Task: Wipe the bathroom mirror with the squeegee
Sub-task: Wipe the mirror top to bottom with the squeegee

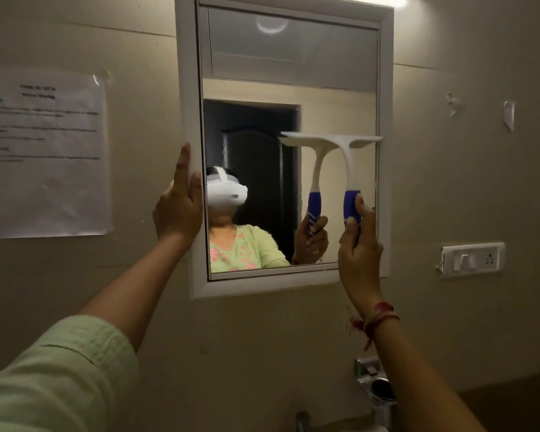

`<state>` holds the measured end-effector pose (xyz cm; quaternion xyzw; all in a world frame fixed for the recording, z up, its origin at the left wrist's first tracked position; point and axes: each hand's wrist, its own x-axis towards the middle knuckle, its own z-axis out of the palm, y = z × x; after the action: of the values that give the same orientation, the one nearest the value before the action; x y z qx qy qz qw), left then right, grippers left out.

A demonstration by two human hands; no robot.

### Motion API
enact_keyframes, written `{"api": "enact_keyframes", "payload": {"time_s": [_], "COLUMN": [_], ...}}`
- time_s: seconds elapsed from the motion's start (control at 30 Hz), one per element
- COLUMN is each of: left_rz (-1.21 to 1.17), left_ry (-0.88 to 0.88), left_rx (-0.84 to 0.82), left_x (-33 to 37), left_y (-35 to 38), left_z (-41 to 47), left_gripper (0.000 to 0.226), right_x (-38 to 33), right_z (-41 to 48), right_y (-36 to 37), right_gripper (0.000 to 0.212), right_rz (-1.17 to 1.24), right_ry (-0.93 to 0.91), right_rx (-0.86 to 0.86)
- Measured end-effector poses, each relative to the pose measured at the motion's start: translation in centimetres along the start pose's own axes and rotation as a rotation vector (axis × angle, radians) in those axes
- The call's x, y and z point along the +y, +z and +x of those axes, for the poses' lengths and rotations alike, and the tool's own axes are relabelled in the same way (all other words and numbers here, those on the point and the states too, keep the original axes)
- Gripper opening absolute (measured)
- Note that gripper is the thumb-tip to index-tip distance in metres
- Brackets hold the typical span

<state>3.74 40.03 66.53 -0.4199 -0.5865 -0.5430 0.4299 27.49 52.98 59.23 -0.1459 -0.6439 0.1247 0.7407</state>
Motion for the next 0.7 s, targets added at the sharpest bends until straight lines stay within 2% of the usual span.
{"api": "enact_keyframes", "payload": {"time_s": [0.2, 0.47, 0.6, 0.7], "left_rz": [0.031, 0.040, 0.046, 0.064], "left_ry": [-0.010, -0.028, -0.013, -0.009], "left_rx": [0.035, 0.029, 0.016, 0.008], "left_x": [-0.4, -0.3, -0.3, -0.2], "left_y": [0.4, 0.3, 0.4, 0.3], "left_z": [0.0, 0.1, 0.1, 0.1], "left_gripper": [0.047, 0.047, 0.048, 0.048], "right_x": [3.1, 1.4, 2.3, 3.0], "right_z": [-8.3, -4.1, -8.4, -12.8], "right_y": [-1.8, -0.7, -0.5, -0.4], "right_gripper": [0.040, 0.038, 0.038, 0.049], "right_rz": [-0.037, 0.015, 0.039, 0.028], "right_ry": [0.142, 0.089, 0.153, 0.209], "right_rx": [-0.107, -0.028, -0.031, -0.062]}}
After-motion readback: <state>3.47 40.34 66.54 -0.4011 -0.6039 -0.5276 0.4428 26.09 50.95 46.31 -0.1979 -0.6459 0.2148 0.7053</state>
